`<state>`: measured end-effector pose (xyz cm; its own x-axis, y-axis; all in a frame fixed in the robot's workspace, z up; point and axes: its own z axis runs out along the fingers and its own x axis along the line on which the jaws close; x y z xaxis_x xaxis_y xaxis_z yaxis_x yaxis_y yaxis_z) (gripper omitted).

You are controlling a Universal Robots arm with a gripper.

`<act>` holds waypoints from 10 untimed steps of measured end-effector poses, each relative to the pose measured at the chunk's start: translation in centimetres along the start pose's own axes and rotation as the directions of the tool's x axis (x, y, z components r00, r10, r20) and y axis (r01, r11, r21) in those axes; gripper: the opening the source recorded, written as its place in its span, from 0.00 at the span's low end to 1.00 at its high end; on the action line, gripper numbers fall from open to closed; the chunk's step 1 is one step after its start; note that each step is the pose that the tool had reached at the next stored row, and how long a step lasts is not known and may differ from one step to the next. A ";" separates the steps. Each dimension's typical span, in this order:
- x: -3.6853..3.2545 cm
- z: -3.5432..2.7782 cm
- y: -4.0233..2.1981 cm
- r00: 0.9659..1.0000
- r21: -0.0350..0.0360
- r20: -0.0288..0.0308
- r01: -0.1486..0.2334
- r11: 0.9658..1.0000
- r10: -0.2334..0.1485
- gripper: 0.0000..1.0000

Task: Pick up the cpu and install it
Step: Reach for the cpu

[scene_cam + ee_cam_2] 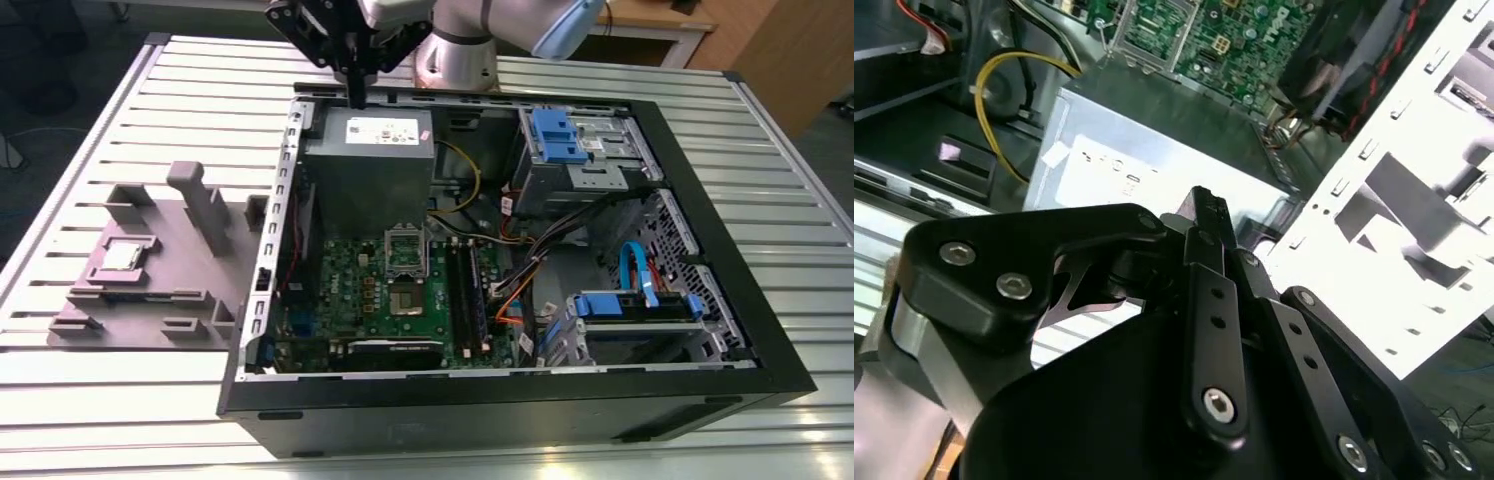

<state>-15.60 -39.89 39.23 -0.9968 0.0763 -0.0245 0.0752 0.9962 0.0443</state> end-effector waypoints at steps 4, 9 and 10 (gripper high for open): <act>0.88 -0.01 -0.07 1.000 0.000 0.000 0.000 1.000 0.000 0.10; 2.06 0.00 -0.16 1.000 0.000 0.000 0.000 1.000 0.000 0.10; 2.23 0.01 -0.17 1.000 0.000 0.000 0.000 1.000 0.000 0.10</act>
<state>-17.84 -39.89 39.16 -0.9968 0.0762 -0.0245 0.0751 0.9962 0.0443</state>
